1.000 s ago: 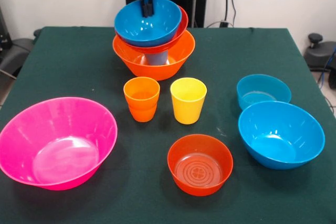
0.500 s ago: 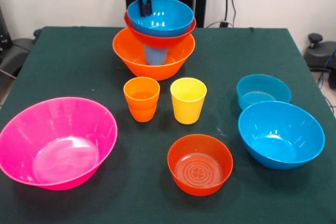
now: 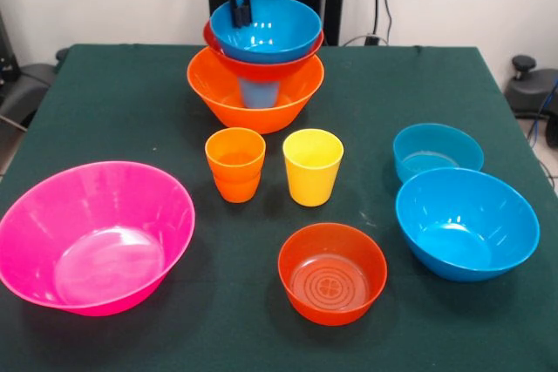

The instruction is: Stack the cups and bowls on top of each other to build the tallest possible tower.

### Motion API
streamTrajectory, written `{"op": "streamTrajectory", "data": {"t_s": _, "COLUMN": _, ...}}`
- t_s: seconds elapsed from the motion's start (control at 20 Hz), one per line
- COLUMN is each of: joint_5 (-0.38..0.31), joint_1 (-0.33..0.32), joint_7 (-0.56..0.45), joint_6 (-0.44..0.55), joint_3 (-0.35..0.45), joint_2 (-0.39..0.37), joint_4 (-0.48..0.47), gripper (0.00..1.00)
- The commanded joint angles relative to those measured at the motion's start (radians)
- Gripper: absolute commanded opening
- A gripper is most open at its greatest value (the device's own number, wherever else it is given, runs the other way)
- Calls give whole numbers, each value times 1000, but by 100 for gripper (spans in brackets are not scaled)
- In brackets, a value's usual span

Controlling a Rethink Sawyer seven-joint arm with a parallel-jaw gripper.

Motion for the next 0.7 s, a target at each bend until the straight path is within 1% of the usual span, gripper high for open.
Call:
{"op": "streamTrajectory", "data": {"t_s": 0.05, "joint_5": 13, "joint_1": 19, "joint_7": -42, "joint_6": 80, "joint_3": -22, "joint_2": 48, "joint_4": -34, "gripper": 0}}
{"op": "streamTrajectory", "data": {"t_s": 0.35, "joint_5": 24, "joint_1": 10, "joint_7": -49, "joint_6": 83, "joint_3": -13, "joint_2": 35, "joint_4": -25, "gripper": 0}}
{"op": "streamTrajectory", "data": {"t_s": 0.7, "joint_5": 110, "joint_1": -7, "joint_7": -75, "joint_6": 100, "joint_3": 44, "joint_2": -54, "joint_4": 30, "gripper": 0}}
